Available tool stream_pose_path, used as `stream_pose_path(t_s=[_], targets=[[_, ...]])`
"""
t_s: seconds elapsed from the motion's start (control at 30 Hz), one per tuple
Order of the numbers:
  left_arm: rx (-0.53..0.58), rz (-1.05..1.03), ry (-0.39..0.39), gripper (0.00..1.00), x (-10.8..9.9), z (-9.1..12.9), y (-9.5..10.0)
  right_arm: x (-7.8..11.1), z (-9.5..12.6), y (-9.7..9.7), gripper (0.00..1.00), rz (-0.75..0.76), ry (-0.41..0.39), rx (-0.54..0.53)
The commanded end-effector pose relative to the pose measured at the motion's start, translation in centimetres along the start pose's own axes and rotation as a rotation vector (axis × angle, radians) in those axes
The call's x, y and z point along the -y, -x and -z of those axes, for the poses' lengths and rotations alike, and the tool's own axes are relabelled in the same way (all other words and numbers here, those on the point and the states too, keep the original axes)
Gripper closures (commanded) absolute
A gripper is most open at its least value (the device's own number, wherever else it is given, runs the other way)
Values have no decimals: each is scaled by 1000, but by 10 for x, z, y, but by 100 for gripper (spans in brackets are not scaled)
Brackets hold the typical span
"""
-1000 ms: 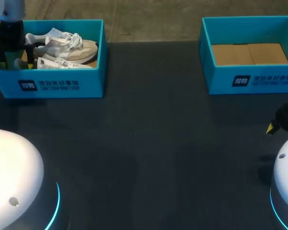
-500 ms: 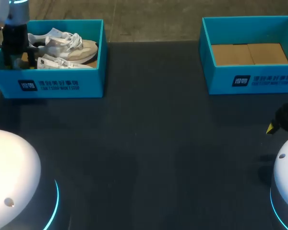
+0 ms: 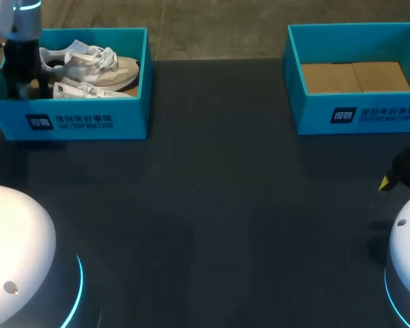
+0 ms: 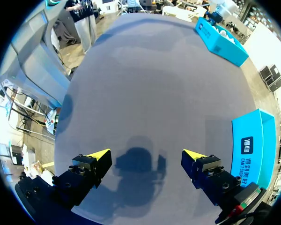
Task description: Take the shoe out of the shoebox, open the shoe tongue, remove and reinsert the insole, then place the shoe into the shoebox
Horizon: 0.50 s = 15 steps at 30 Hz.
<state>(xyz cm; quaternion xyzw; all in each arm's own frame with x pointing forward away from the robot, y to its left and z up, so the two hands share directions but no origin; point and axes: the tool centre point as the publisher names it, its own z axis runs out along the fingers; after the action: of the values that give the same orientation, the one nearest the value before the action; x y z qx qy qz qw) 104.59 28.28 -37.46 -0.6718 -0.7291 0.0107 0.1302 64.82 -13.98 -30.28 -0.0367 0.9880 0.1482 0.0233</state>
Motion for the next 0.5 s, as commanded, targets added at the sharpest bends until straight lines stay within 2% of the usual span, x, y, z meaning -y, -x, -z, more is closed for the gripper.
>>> stream_pose_path(t_s=[0.03,0.13,0.23,0.4,0.47,0.5], targets=[[-7,0,5,53,2,-5,5,-1,-1,-1,0,-1,-5,2],[-16,1,8,60,2,-5,5,-1,-1,-1,0,-1,-5,2],[-23,3,11,76,2,-5,4,-1,-1,-1,0,-1,-5,2],[-30,3,10,86,2,-7,4,-1,-1,-1,0,-1,-5,2],[-34,1,9,100,3,-8,4,-1,-1,-1,0,-1,-5,2],[-35,1,9,100,3,-8,5,-1,-1,-1,0,-1,-5,2]])
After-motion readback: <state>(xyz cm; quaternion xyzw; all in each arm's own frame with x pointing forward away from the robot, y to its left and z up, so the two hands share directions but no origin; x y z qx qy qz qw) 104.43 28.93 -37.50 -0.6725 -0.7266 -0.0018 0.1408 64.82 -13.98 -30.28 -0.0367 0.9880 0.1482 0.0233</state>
